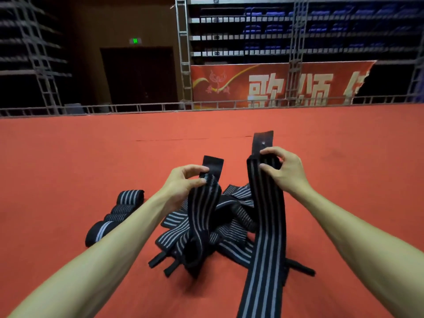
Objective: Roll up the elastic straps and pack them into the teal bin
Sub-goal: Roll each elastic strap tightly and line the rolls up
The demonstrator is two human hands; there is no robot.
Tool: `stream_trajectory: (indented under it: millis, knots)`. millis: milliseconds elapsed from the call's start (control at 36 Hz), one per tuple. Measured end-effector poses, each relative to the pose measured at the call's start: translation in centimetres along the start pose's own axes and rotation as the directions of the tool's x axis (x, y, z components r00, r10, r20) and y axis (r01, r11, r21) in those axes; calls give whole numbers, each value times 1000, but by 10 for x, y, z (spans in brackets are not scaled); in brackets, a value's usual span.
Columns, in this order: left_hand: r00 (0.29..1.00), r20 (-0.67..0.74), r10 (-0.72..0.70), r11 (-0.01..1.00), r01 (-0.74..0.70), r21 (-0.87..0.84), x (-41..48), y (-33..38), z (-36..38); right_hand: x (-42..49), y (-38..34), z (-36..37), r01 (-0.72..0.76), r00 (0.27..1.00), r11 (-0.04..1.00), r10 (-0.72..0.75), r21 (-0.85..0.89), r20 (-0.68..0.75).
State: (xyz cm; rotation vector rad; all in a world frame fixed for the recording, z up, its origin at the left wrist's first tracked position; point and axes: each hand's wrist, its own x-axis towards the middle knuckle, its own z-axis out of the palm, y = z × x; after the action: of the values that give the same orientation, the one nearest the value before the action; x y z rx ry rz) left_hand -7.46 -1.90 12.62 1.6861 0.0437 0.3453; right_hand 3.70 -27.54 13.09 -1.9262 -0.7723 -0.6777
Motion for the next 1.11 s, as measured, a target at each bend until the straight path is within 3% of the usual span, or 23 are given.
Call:
stream_trajectory:
  millis: [250,556,861,1111]
  knots:
    - [970,-11,243,968,-242,59,15,85,7,57,-73,-43,112,991,978,-98,177,-90]
    - [852,-90,516,854,-504,127,27,195,-20,110,-148,-82,237,968,939,-207,248,-141]
    - [797,-81,598,787,-566,248,28,242,-23,136,-166,-101,190,982,969,-188,157,-27]
    - [758,-138,638,750,-570,337,20,252,-21,130,-172,-109,175,985,979,-173,100,-27]
